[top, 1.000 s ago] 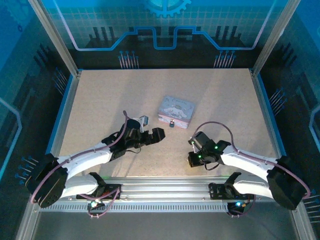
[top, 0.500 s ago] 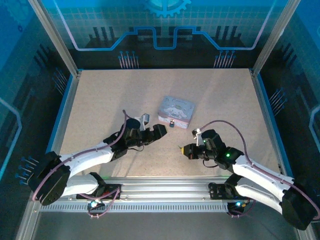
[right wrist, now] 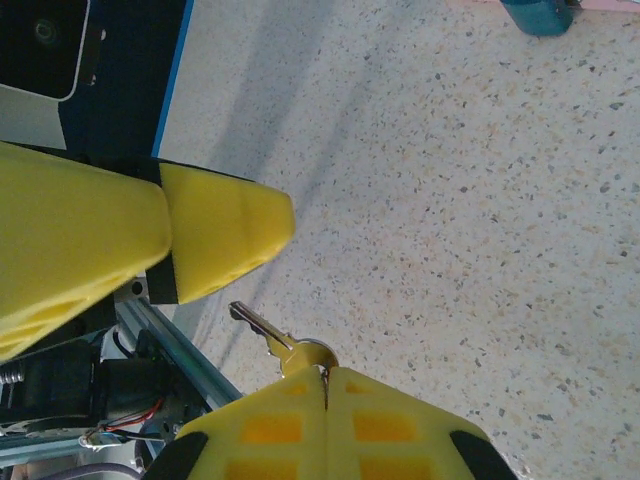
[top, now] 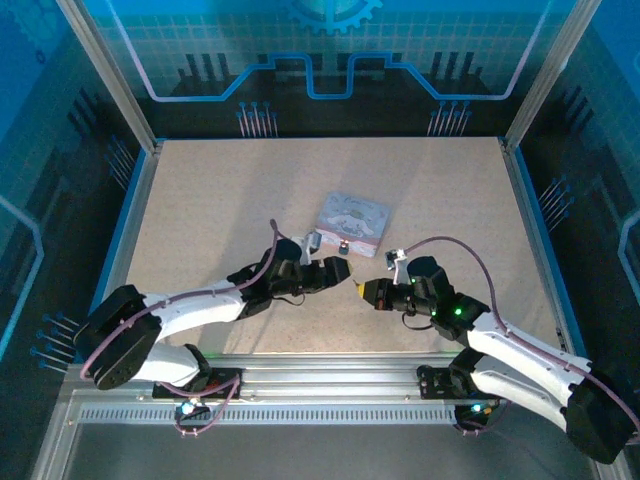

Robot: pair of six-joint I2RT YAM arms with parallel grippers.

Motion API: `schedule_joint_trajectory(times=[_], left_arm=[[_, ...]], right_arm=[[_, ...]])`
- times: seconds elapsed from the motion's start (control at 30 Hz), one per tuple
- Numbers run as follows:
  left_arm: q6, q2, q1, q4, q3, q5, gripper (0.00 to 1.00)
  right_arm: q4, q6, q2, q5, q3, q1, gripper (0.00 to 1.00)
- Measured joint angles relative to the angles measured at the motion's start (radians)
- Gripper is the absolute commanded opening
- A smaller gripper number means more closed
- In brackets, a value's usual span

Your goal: Unlock the padlock with the key

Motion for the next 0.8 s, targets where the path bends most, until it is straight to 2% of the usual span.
schedule_joint_trajectory(times=[0.37,0.8], left_arm=[[0.005,0.080,-0.046,0.021,0.054,0.002,0.46],[0.010,0.114,-0.049,0.028,0.072,0.010,0.22]], right_arm=[[0.005,0.019,0.000,0.011,0.000,0.000,0.04],[0.004,0.027,-0.004,0.034,0.000,0.000,0.05]])
